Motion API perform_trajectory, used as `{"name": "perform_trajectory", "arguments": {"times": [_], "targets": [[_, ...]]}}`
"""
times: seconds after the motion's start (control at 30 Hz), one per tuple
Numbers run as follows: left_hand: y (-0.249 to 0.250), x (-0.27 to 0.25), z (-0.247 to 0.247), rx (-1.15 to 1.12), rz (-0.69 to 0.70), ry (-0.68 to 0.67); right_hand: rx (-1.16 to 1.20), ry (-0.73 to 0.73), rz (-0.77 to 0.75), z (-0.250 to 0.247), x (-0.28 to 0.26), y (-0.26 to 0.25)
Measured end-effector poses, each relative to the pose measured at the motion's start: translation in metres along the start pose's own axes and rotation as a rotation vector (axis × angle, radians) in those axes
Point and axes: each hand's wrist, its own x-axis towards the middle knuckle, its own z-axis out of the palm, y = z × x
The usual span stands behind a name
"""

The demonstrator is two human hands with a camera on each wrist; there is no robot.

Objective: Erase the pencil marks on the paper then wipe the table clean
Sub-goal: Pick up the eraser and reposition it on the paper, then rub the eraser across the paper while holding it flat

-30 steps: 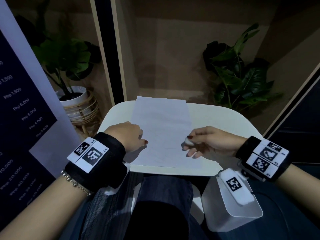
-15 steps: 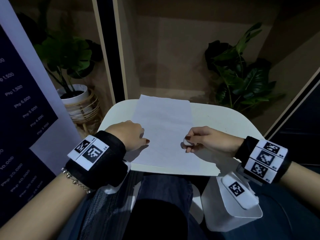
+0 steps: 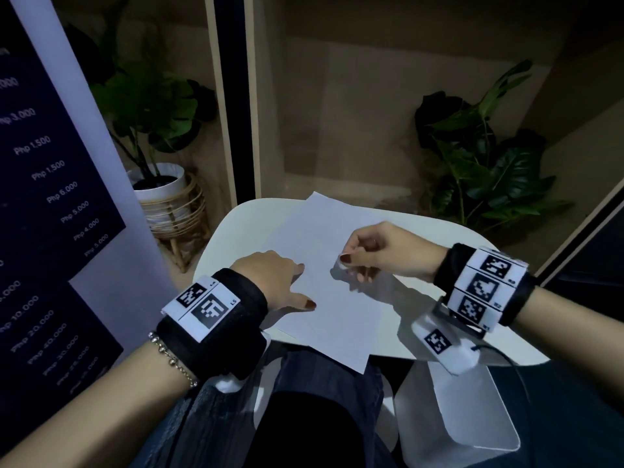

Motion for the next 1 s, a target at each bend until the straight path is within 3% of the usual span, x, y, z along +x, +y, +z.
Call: {"name": "perform_trajectory", "arguments": {"times": [0.13, 0.27, 0.43, 0.73, 1.0], "targets": [[0.001, 0.003, 0.004, -0.005, -0.020, 0.032, -0.299, -0.020, -0.109, -0.003, 0.027, -0.006], [0.002, 0.008, 0.007, -0.029, -0.024, 0.084, -0.467, -0.031, -0.113, 0.002, 0.039, -0.010], [0.005, 0.015, 0.011, -0.047, 0.051, 0.175, -0.541, -0.023, -0.132, 0.004, 0.048, -0.011], [0.008, 0.017, 0.017, 0.054, 0.039, 0.087, -0.647, -0.040, -0.209, 0.004, 0.051, -0.011], [0.009, 0.015, 0.015, 0.072, 0.013, 0.035, -0.674, -0.167, -0.261, 0.006, 0.032, -0.014]]}}
